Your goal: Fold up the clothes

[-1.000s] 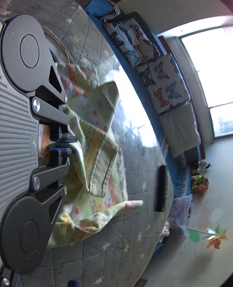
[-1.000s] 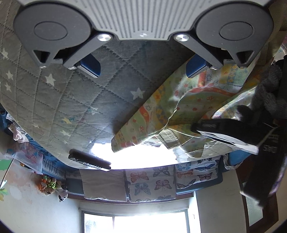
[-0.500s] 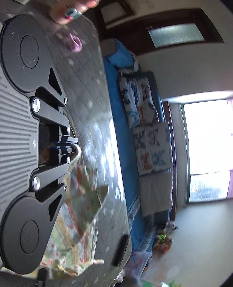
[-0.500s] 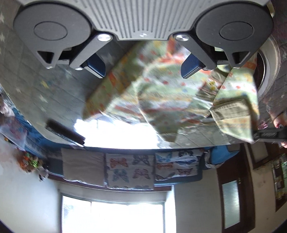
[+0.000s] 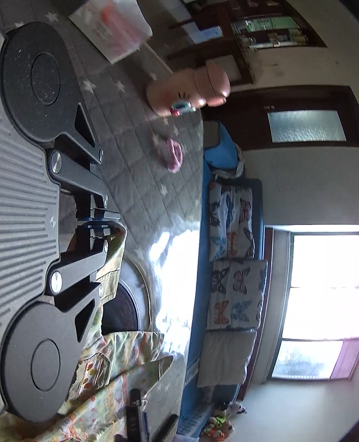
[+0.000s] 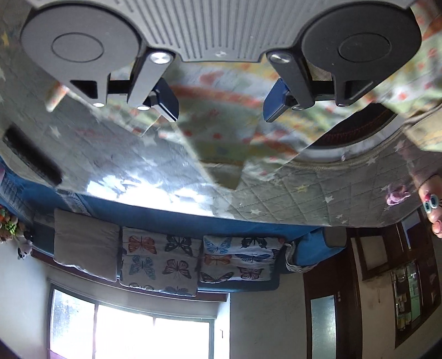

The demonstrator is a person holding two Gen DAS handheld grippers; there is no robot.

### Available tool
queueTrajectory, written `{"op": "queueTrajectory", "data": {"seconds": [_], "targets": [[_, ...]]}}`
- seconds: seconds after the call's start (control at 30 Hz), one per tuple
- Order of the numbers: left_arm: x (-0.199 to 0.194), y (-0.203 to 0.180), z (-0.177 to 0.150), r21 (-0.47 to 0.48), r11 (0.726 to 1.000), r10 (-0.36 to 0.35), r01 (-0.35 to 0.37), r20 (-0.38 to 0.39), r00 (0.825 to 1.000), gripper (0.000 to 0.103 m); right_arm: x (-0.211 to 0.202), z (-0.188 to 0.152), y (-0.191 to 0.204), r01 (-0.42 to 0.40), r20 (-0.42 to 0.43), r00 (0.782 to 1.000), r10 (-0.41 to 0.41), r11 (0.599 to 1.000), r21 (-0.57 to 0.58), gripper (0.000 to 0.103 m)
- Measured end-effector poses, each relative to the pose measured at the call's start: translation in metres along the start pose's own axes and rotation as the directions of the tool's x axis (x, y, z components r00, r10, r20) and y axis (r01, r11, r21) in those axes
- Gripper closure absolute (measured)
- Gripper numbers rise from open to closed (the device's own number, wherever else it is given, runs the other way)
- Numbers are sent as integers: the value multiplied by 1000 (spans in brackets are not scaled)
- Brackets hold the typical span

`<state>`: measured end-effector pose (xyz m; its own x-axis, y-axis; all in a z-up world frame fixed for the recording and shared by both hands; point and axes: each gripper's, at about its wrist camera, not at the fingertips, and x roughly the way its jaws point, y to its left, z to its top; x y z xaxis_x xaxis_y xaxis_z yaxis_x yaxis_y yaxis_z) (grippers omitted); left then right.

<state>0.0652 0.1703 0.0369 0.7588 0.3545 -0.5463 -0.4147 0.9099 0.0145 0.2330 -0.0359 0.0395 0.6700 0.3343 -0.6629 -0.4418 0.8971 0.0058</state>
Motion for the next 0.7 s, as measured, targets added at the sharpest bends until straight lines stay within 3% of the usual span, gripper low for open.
{"op": "queueTrajectory", "data": {"seconds": [0.2,0.33,0.43,0.7], "targets": [[-13,11,-15,-5,999,41,-41,-35,999,101,45,25,17,-27,-19,999,26,999,-44,36],[-22,16,-26,-19,999,48,-49,-62,997,101,54,28,46,-53,-11,999,53,994,-96,39],[-29,23,-30,-36,998,56,-59,-74,996,101,66,32,60,-31,-9,1000,30,992,-123,39],[-35,32,-38,-47,996,64,-69,-103,993,100,85,31,73,-48,-49,998,42,991,-125,41]]}}
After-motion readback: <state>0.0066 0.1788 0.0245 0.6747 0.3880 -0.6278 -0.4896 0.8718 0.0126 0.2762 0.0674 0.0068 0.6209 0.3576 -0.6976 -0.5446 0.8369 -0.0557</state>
